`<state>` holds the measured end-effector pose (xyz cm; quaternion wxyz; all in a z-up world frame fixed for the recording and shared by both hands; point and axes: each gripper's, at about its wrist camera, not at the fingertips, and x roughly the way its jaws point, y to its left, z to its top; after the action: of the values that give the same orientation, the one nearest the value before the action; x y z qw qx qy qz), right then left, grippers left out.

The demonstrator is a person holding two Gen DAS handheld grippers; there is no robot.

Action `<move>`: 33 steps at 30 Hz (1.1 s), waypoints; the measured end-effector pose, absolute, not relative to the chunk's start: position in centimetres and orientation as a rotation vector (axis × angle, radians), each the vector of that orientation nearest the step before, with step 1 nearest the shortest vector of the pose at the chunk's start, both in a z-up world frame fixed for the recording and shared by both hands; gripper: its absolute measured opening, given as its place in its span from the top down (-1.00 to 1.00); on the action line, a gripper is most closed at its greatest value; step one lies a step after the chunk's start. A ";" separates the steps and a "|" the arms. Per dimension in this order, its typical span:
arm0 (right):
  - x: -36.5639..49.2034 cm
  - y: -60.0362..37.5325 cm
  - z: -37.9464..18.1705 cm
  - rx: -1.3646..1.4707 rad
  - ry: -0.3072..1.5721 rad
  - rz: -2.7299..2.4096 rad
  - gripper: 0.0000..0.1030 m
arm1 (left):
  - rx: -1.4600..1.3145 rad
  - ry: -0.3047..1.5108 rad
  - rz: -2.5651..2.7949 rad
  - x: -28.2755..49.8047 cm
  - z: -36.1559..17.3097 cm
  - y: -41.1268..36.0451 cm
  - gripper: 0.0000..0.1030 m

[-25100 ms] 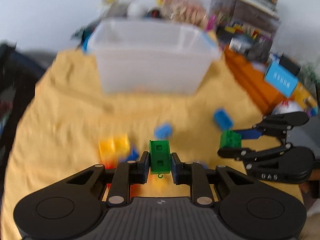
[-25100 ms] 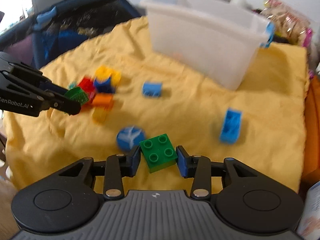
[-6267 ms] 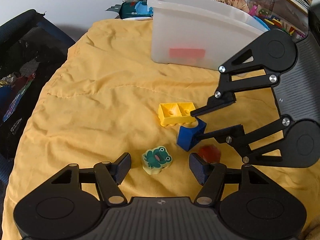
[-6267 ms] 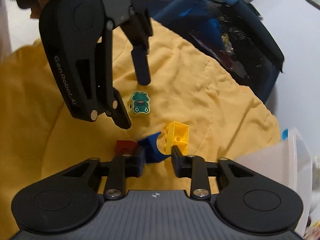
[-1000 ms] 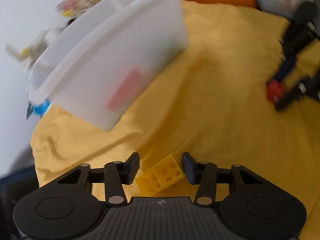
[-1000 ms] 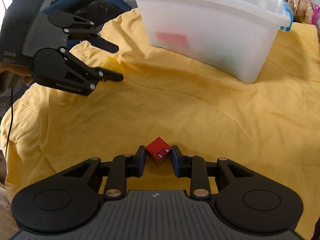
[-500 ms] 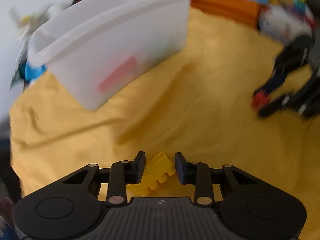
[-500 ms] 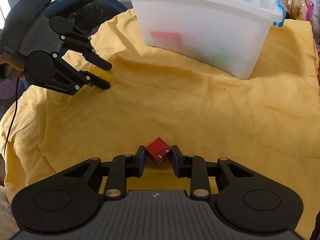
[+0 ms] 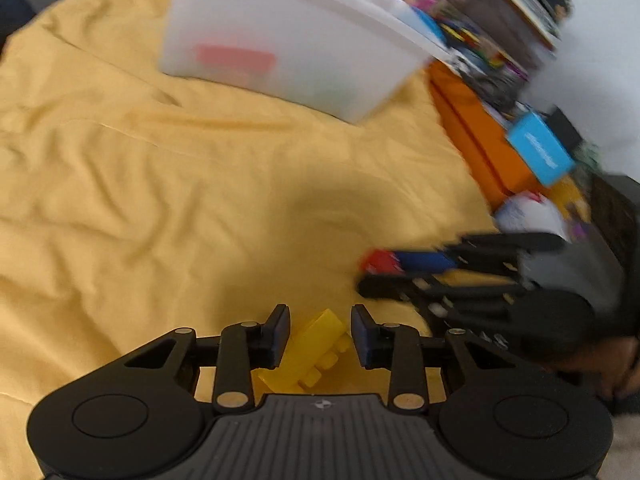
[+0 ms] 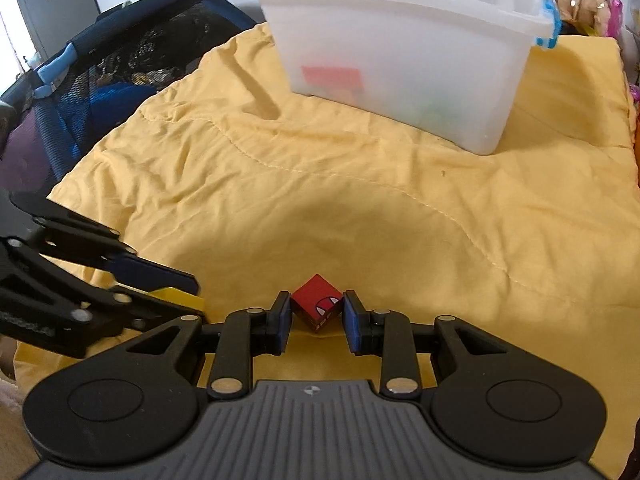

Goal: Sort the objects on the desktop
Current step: 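Grasp the yellow brick with the left gripper while the right holds the red cube, then carry the yellow brick and red cube over the white bin and open both grippers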

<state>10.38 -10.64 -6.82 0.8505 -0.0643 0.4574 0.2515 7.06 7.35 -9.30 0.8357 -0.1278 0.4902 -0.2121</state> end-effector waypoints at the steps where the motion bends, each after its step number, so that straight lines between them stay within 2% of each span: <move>1: 10.3 -10.5 -6.8 -0.139 0.962 0.537 0.40 | -0.253 1.038 -0.415 7.3 -9.3 7.7 0.21; 4: 10.1 -10.3 -6.8 -0.150 0.956 0.557 0.40 | -0.245 1.025 -0.302 7.8 -8.9 9.1 0.02; 12: 9.6 -10.3 -6.8 -0.157 0.952 0.578 0.40 | -0.110 0.927 -0.152 6.8 -6.7 11.3 -0.01; 15: 9.5 -10.3 -6.7 -0.158 0.949 0.582 0.39 | -0.124 0.919 -0.159 5.6 -5.5 11.7 -0.13; 18: 9.3 -10.3 -6.8 -0.160 0.949 0.589 0.37 | -0.075 0.907 -0.191 4.3 -4.8 10.2 -0.13; 24: 9.2 -10.2 -6.8 -0.161 0.946 0.596 0.37 | 0.114 0.928 -0.241 3.7 -7.8 5.7 -0.12; 27: 9.2 -10.1 -6.9 -0.173 0.943 0.598 0.35 | 0.138 0.947 -0.227 3.9 -9.2 5.7 0.07; 30: 9.2 -10.1 -7.0 -0.179 0.933 0.597 0.35 | 0.126 0.935 -0.247 3.5 -9.2 6.0 0.48; 33: 9.0 -9.9 -7.4 -0.206 0.923 0.603 0.39 | 0.083 0.944 -0.255 3.4 -8.8 6.4 0.48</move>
<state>9.04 -9.88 -7.38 0.8469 -0.0977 0.4375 0.2859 3.42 6.37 -8.80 0.8821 0.0400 0.4531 -0.1225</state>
